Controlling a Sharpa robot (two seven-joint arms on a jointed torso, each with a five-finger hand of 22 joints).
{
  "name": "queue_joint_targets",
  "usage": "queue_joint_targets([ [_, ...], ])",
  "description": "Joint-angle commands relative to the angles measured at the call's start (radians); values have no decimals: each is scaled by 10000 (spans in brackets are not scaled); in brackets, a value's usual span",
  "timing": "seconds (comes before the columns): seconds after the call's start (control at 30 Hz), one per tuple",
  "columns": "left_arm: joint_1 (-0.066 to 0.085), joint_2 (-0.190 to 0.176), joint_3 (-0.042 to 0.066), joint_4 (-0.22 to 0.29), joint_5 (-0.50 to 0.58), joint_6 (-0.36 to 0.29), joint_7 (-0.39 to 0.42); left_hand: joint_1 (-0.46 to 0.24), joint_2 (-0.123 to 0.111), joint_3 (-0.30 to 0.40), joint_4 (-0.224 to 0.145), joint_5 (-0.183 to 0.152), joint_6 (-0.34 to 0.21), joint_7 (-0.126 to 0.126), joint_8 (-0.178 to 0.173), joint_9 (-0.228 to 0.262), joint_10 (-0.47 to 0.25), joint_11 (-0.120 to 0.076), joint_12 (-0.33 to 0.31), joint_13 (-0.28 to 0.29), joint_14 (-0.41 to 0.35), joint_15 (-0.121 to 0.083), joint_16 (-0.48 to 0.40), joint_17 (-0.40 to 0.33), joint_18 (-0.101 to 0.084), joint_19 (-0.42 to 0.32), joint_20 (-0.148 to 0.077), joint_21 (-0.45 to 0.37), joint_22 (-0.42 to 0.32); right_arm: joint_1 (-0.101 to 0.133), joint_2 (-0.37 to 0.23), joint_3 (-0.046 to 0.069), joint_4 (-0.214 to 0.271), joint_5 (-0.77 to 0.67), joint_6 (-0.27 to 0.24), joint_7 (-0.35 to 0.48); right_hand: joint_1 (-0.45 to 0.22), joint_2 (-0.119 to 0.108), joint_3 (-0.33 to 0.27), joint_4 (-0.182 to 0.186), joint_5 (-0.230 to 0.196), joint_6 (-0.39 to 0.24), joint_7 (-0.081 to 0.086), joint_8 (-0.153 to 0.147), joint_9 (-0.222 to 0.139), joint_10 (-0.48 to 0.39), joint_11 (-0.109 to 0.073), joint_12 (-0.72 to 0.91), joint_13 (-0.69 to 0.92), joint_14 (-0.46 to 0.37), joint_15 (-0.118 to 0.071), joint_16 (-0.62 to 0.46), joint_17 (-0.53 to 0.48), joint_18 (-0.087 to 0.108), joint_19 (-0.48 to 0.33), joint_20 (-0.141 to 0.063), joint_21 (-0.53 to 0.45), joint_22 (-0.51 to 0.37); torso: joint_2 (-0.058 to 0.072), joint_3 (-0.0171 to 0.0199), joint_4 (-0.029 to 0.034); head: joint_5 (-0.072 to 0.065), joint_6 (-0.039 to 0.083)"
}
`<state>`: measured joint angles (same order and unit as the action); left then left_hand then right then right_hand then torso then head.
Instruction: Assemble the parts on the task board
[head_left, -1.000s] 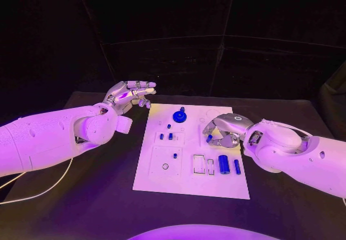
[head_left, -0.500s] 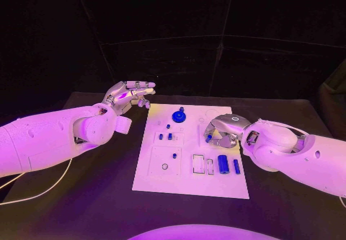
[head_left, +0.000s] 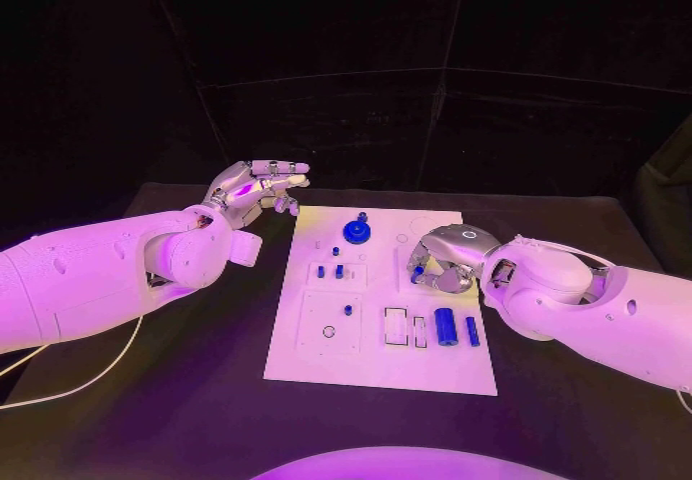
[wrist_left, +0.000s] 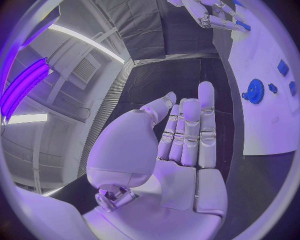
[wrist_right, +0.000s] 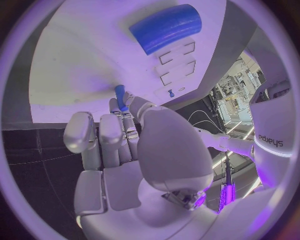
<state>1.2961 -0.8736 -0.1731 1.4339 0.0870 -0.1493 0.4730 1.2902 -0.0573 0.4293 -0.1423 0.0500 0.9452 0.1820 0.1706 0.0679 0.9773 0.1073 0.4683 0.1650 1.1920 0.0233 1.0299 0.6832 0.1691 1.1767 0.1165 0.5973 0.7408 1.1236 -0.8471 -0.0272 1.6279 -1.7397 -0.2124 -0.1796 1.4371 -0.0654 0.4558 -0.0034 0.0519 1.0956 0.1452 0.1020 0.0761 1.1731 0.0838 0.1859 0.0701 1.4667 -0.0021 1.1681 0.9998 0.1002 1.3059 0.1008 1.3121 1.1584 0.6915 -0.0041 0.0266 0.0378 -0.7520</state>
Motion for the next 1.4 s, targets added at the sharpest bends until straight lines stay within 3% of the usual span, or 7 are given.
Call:
queue_joint_targets([
  [0.03,18,0,9,6,-26,108,52,19,109,-31,-52,-19,-36,9,-17,1,-56,-3,70,15,-78,-6,-2,-7,123,-55,30,-62,-8,18,-29,8,112,-159,-648,16,151,108,121,-39,-10,131,-36,80,36,252,-153,94,48,191,-103,81,71,-100,95,-30,106,140,-2,0,-2,7,-6],
  [0.27,18,-5,9,-4,-26,106,46,19,109,-31,-52,-19,-36,9,-17,1,-56,-3,70,15,-78,-6,-2,-7,123,-55,30,-62,-8,23,-485,34,758,703,-874,53,142,72,175,-85,-6,139,-37,73,29,274,-159,63,51,198,-113,118,103,-110,122,-47,150,195,-18,-9,-10,19,5],
  [0.47,17,-2,8,-13,-26,87,60,19,109,-31,-52,-19,-36,9,-17,1,-56,-3,70,15,-78,-6,-2,-7,123,-55,30,-62,-8,26,-773,238,1503,1361,-1012,168,141,50,213,-117,2,127,-28,60,21,270,-153,37,50,198,-112,132,112,-111,119,-52,158,201,-6,-2,-14,21,23],
  [0.77,17,44,8,-3,-26,94,77,19,109,-31,-52,-19,-36,9,-17,1,-56,-3,70,15,-78,-6,-2,-7,123,-55,30,-62,-8,20,67,287,1597,1983,-1224,718,142,7,346,-219,41,80,8,14,-6,246,-121,-48,47,183,-94,142,97,-110,96,-51,175,206,-1,-23,27,62,8],
  [0.97,17,82,9,-4,-26,107,84,22,119,-34,-56,-19,-36,7,-13,2,-65,-5,88,21,-78,-6,7,-7,124,-53,32,-64,-10,-89,876,240,1306,1627,-1113,838,120,-5,392,-243,55,50,29,-10,-18,223,-101,-87,45,175,-80,142,87,-107,77,-42,172,195,-18,-21,24,179,-50],
  [1.13,18,120,9,-12,-26,108,84,22,119,-34,-56,-19,-36,7,-13,2,-65,-5,88,21,-78,-6,7,-7,124,-53,32,-64,-10,-229,1459,-4,1035,1451,-920,954,115,-10,418,-262,62,36,37,-21,-24,213,-93,-106,44,173,-73,149,92,-105,69,-37,173,193,-25,-15,27,251,-61],
  [1.4,18,157,10,-17,-26,109,78,22,119,-34,-56,-19,-36,7,-13,2,-65,-5,88,21,-78,-6,7,-7,124,-53,32,-64,-10,-493,2021,-130,624,965,-504,967,97,-21,446,-283,66,13,51,-38,-32,195,-79,-135,42,166,-62,144,77,-102,52,-29,171,184,-15,-11,7,324,-96],
])
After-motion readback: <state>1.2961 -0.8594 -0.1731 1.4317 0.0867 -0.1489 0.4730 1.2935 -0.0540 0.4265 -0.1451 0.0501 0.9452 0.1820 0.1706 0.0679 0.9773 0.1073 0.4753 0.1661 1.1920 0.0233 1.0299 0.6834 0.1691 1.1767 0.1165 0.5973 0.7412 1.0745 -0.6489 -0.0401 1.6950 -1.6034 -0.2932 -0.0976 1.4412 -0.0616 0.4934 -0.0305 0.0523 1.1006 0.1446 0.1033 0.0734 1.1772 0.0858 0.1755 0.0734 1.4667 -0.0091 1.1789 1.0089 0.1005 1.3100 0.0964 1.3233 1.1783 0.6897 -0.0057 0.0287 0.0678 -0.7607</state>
